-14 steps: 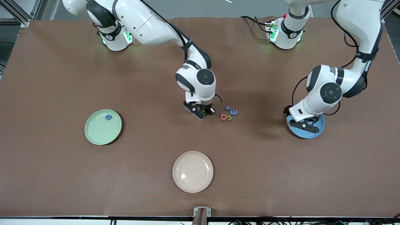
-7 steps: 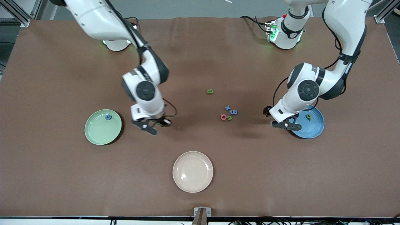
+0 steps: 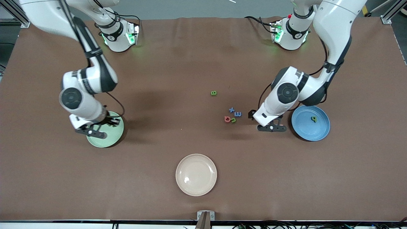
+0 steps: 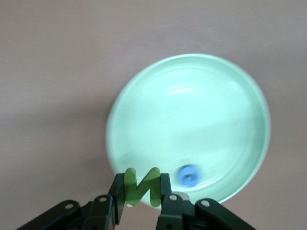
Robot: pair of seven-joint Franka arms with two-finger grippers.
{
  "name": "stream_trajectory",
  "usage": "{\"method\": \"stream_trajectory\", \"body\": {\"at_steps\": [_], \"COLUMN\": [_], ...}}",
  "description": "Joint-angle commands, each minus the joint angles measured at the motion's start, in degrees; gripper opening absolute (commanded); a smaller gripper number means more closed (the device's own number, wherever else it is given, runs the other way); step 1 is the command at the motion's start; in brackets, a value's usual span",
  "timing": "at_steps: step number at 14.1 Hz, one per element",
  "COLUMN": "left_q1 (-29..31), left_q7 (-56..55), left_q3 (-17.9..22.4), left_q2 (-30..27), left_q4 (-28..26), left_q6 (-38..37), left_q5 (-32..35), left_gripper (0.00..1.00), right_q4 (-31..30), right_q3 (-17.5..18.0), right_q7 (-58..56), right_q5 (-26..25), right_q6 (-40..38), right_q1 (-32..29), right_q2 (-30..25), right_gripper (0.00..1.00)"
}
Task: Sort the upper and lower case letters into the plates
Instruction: 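Place the green N in the green plate while the left gripper returns to the letters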
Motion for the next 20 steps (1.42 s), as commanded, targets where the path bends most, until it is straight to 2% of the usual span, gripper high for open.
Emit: {"method": "stream_trajectory", "body": {"at_steps": [1, 4, 11, 13, 14, 15, 16, 18, 20], "left_q1": [-2.71, -3.59, -5.18, -5.53, -5.88, -5.97, -5.97, -6.06, -6.41], "left_q7": [-4.77, -7.15, -9.53, -11.2, -11.9, -12.51, -12.69, -12.7, -12.78], "left_q3": [0.11, 0.11, 0.11, 0.11, 0.11, 0.11, 0.11, 0.2, 0.29], "left_q2": [4.45, 6.12, 9.55, 10.43, 10.87, 11.4, 11.4, 11.58, 12.02], "left_q4": [5.26, 6.32, 7.2, 8.34, 9.04, 9.66, 9.66, 9.66, 9.66], "left_q6": [-0.95, -0.87, 0.45, 0.45, 0.45, 0.45, 0.45, 0.45, 0.54], "left_q5": [-0.68, -0.59, -0.15, -0.06, -0.06, 0.03, 0.11, 0.2, 0.11], "left_gripper": [1.0, 1.0, 1.0, 1.0, 1.0, 1.0, 1.0, 1.0, 1.0], "right_q4": [-5.68, -6.22, -6.13, -5.87, -5.61, -5.52, -5.17, -4.46, -2.28], "right_q3": [1.49, 1.31, 1.22, 1.22, 1.22, 1.22, 1.22, 1.31, 2.27], "right_q7": [-10.07, -12.99, -13.09, -13.09, -13.09, -13.09, -12.91, -12.39, -9.33], "right_q5": [2.2, 2.2, 2.11, 2.11, 2.11, 2.03, 2.11, 2.11, 2.2], "right_q6": [4.96, 6.82, 12.54, 12.54, 12.45, 12.36, 11.84, 10.7, 4.05], "right_q1": [-6.4, -9.04, -9.75, -9.75, -9.84, -9.84, -9.84, -9.4, -7.74], "right_q2": [-1.87, -0.82, 4.46, 4.99, 5.43, 5.34, 5.34, 4.91, 3.07], "right_gripper": [0.0, 0.0, 0.02, 0.07, 0.19, 0.56, 1.0, 1.0, 1.0]}}
